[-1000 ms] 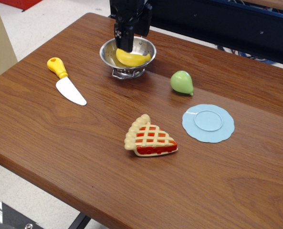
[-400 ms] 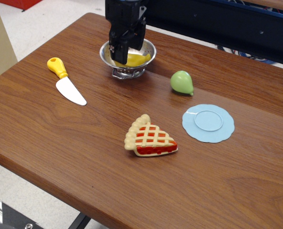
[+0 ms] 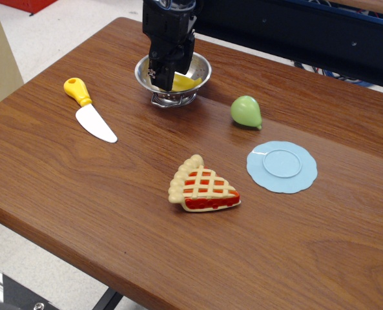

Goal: Take banana out of colander

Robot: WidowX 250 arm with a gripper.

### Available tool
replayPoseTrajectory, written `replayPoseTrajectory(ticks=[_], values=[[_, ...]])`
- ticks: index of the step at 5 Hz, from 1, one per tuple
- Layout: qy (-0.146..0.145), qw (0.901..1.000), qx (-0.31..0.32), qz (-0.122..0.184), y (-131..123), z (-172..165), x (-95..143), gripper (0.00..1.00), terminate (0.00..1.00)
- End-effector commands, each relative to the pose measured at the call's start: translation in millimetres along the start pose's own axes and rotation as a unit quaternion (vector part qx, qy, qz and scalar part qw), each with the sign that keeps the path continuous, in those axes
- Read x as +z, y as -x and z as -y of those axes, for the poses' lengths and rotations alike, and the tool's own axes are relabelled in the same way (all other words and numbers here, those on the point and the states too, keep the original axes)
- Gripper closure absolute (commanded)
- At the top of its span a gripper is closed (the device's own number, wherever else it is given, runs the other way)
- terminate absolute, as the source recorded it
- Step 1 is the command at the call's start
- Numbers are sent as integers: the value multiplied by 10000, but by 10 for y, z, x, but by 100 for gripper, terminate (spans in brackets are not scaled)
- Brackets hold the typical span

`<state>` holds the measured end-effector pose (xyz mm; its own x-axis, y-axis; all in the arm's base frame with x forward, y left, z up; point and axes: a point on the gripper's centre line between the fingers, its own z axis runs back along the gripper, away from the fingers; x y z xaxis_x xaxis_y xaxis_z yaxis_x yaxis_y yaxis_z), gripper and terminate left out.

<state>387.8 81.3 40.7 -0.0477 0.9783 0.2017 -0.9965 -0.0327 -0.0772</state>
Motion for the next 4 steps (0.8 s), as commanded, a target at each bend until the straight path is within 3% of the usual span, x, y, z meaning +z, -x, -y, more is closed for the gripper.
replayPoseTrajectory(ticks=[1, 4], values=[[243, 9993, 250, 136, 19, 13, 117, 0, 0], [271, 9988, 313, 276, 37, 56, 33, 0, 0]])
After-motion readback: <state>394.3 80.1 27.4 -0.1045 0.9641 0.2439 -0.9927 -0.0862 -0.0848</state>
